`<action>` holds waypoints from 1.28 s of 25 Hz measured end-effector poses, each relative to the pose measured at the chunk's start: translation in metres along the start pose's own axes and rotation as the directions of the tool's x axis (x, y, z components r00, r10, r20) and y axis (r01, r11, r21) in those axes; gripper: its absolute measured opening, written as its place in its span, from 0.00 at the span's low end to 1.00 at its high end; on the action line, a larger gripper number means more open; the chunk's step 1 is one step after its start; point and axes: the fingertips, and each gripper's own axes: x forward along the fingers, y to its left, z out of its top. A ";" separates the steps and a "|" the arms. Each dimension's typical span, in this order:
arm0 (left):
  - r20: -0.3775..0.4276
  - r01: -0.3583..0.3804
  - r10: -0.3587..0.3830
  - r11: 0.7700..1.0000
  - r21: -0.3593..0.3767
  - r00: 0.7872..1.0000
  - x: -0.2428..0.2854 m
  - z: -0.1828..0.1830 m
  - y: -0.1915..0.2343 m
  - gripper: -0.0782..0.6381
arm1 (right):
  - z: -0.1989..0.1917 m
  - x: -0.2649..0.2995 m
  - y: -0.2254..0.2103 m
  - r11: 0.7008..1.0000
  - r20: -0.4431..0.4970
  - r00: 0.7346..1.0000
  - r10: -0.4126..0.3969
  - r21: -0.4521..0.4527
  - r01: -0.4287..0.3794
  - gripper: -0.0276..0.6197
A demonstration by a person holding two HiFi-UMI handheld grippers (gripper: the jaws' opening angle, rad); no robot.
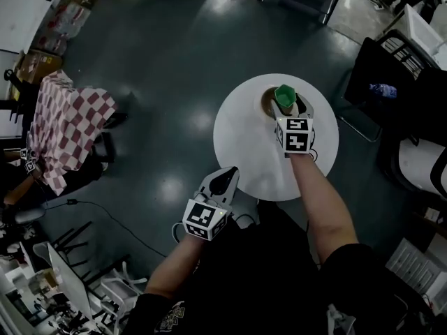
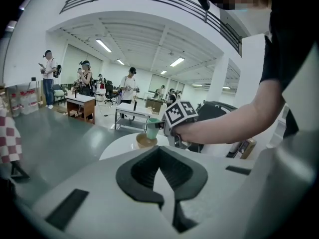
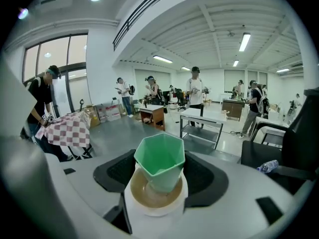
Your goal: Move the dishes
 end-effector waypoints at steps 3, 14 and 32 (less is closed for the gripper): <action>0.008 0.055 -0.056 0.998 0.031 0.998 0.010 0.012 0.004 0.12 | 0.007 -0.018 -0.008 0.999 0.032 0.999 -0.041 0.018 0.040 0.51; -0.085 0.377 -0.367 0.913 0.158 0.926 0.019 0.015 0.003 0.12 | -0.048 -0.116 -0.043 0.916 -0.002 0.932 -0.362 0.185 0.357 0.51; -0.190 0.449 -0.415 0.871 0.199 0.890 0.035 -0.019 -0.014 0.12 | -0.153 -0.164 -0.069 0.824 -0.086 0.875 -0.477 0.303 0.479 0.51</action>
